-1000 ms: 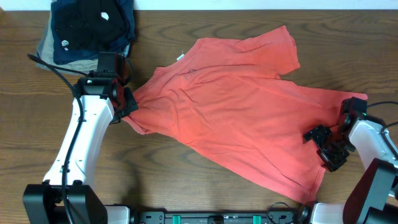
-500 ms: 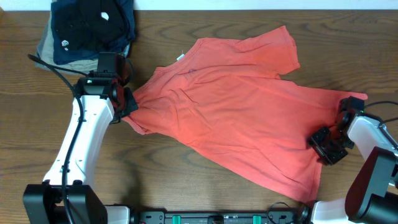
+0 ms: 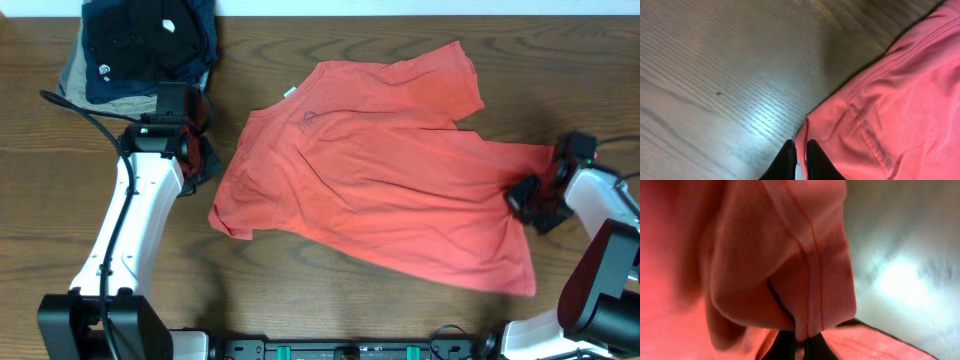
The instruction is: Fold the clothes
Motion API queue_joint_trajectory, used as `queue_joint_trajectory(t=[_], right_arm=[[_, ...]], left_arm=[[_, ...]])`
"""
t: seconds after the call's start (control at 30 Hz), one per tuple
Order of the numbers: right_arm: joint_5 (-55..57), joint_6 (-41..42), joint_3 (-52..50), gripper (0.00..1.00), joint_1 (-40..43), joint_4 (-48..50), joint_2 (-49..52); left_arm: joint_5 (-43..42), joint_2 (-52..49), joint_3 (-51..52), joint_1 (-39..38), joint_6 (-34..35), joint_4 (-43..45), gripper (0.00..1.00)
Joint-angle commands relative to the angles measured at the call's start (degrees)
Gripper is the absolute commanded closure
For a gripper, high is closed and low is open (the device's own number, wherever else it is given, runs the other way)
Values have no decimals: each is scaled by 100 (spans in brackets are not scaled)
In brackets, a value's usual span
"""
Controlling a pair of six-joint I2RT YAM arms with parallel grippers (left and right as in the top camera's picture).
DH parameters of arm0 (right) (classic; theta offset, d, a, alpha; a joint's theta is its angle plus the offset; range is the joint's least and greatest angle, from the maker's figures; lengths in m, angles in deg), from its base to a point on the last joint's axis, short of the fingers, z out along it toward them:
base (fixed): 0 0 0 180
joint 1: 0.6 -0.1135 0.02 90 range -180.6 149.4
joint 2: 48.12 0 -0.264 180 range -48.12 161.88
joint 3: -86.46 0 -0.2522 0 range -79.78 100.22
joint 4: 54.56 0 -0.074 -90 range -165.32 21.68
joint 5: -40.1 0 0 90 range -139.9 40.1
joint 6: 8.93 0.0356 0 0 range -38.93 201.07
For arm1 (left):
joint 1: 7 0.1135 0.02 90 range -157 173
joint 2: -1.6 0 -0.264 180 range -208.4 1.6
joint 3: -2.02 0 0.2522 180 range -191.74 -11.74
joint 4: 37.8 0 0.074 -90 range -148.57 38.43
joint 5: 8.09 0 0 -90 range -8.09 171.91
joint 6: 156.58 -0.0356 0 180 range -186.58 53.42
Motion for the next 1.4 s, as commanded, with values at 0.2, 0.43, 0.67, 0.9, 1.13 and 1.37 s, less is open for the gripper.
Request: queue_joint_trajectory(t=[0.2,0.43,0.67,0.9,1.13,1.37], right_arm=[[120,-149,2155,99,-50,-13,214],[116,-726,4181,23,-50,-1340,1272],[114,-1126,4872,1,-42,-2317,1554],[114,-1425,5036,1,-35,-3121,1554],[114,-1421,5034,1,-35,-3292,1554],[116,-1423,5034,1,-35,-3475,1556]], left_arm=[[-791,-610,9,0,116,61,88],[-793,-1056,9,-127,114,61,88],[-796,-986,9,-254,90,-125,88],[-798,-597,9,-398,-57,-662,91],[-2044,-603,26,-697,-669,-1176,38],[-2079,-612,308,-1292,-205,-1080,36]])
